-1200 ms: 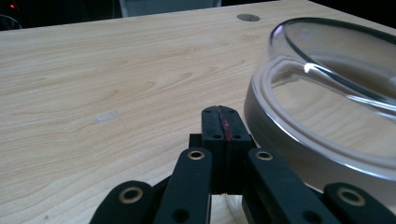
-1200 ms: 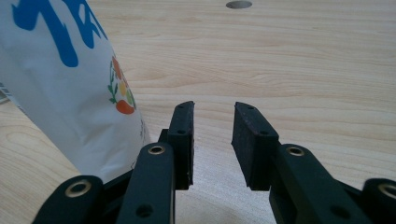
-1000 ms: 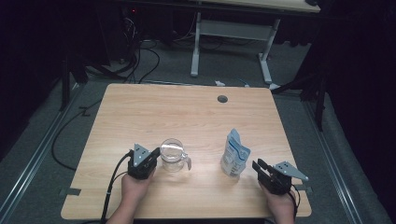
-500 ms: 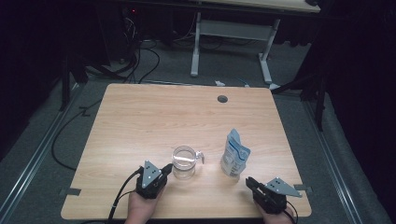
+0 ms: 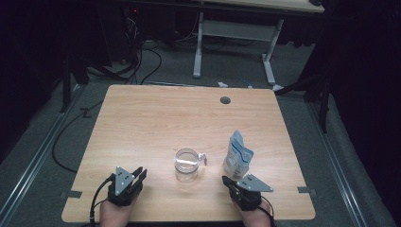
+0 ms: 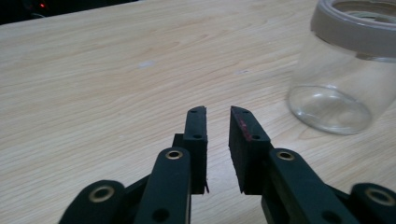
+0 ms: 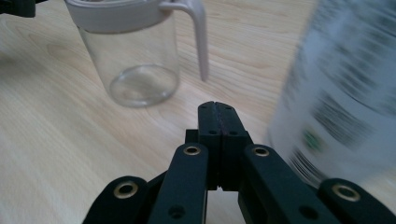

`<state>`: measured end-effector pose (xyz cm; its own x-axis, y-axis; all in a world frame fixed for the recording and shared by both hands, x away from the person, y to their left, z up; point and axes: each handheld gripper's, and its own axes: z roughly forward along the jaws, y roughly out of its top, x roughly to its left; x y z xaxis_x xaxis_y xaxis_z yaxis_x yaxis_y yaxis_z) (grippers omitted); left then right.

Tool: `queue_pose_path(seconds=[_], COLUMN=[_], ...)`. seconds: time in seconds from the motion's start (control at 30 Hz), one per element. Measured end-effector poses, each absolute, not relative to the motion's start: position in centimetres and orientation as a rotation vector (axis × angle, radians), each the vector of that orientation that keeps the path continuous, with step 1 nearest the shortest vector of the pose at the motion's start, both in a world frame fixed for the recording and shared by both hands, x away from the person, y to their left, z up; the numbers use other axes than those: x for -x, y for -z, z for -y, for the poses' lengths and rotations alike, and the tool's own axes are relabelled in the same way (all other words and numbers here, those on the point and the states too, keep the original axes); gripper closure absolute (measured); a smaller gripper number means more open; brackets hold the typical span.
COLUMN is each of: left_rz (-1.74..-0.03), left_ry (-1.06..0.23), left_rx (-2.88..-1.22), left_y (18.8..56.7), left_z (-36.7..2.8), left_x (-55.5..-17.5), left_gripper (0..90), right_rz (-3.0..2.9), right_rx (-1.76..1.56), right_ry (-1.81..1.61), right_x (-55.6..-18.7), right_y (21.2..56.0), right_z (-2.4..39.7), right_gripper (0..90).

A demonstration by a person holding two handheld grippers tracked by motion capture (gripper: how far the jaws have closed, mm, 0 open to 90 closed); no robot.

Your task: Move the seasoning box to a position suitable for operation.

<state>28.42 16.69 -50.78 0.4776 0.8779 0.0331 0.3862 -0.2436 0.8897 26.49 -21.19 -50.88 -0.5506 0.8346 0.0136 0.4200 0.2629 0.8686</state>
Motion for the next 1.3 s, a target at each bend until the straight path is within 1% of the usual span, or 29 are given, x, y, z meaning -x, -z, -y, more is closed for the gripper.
queue_pose_path(seconds=[0.03,0.1,0.3,0.5,1.0,1.3], left_rz=[-1.064,-1.066,-1.054,-1.058,-1.056,-1.06], left_ry=[-0.693,-0.672,-0.635,-0.622,-0.603,-0.597], left_rx=[-1.826,-1.814,-1.8,-1.788,-1.802,-1.797], left_y=[50.9,51.1,51.2,51.2,51.3,51.3], left_z=[-16.9,-17.2,-17.8,-18.2,-17.9,-18.0], left_x=[-28.3,-28.1,-27.8,-27.7,-27.8,-27.8], left_gripper=[74.3,70.2,66.9,66.6,64.6,64.5], right_rz=[-2.089,-2.067,-2.027,-2.03,-2.026,-2.011], right_rx=[-1.137,-1.155,-1.18,-1.181,-1.182,-1.184], right_ry=[-1.222,-1.206,-1.178,-1.16,-1.151,-1.148], right_x=[-26.8,-28.1,-30.1,-31.1,-31.4,-33.7], right_y=[50.9,50.8,50.6,50.8,51.0,50.9], right_z=[20.8,19.1,17.5,16.9,15.9,14.2], right_gripper=[90.0,90.0,90.0,90.0,90.0,90.0])
